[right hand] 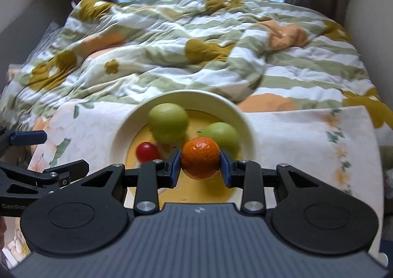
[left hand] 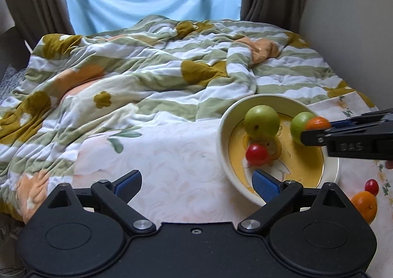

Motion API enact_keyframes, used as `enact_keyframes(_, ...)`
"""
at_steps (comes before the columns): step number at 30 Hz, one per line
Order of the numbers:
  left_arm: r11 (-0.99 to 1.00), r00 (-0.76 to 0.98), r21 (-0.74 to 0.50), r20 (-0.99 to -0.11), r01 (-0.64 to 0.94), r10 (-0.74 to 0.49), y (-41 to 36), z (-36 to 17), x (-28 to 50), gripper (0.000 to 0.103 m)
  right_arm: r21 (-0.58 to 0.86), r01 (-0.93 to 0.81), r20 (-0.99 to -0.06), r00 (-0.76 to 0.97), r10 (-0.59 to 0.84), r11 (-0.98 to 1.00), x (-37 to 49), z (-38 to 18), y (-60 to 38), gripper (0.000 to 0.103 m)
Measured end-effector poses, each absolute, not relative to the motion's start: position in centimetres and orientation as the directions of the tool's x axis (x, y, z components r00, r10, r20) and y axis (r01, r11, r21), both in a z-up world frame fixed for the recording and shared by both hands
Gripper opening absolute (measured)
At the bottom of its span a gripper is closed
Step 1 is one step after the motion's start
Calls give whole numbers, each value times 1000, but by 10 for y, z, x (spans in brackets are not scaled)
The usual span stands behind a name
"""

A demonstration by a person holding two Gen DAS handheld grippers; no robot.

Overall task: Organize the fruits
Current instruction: 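Open the left tool over the bowl while the right tool lowers the tangerine, then open the right tool to drop the tangerine into the bowl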

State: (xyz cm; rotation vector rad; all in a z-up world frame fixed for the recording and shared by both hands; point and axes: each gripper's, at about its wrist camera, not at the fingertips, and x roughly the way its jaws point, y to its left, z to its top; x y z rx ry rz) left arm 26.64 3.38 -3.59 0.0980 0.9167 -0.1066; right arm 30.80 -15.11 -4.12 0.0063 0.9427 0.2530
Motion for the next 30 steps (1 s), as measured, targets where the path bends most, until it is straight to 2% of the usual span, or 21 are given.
enact_keyframes(6, 993, 608, 42, -793, 107, -32, 42, -38, 258, 98, 83, -286, -806, 544, 234, 955, 315, -62, -130, 49)
enact_keyframes(17, 994, 604, 35, -796, 108, -38, 47, -40, 254, 98, 67, -309, -812, 536, 232, 949, 319, -90, -123, 50)
enact_keyframes(19, 993, 610, 39, -791, 107, -35, 48, -38, 251, 98, 64, -314, -809, 540, 234, 947, 318, -90, -122, 56)
enact_keyframes(22, 994, 621, 41, -783, 99, -29, 49, -33, 248, 99, 73, -318, -811, 533, 242, 945, 316, -87, -122, 75)
enact_keyframes(24, 996, 626, 35, -779, 87, -28, 52, -30, 246, 98, 64, -318, -801, 549, 238, 946, 309, -81, -121, 100)
enact_keyframes(25, 996, 630, 30, -776, 82, -29, 53, -28, 245, 99, 61, -320, -794, 559, 241, 945, 306, -78, -121, 103)
enact_keyframes(30, 997, 646, 19, -762, 69, -30, 58, -18, 241, 98, 63, -328, -780, 573, 252, 943, 297, -66, -121, 103)
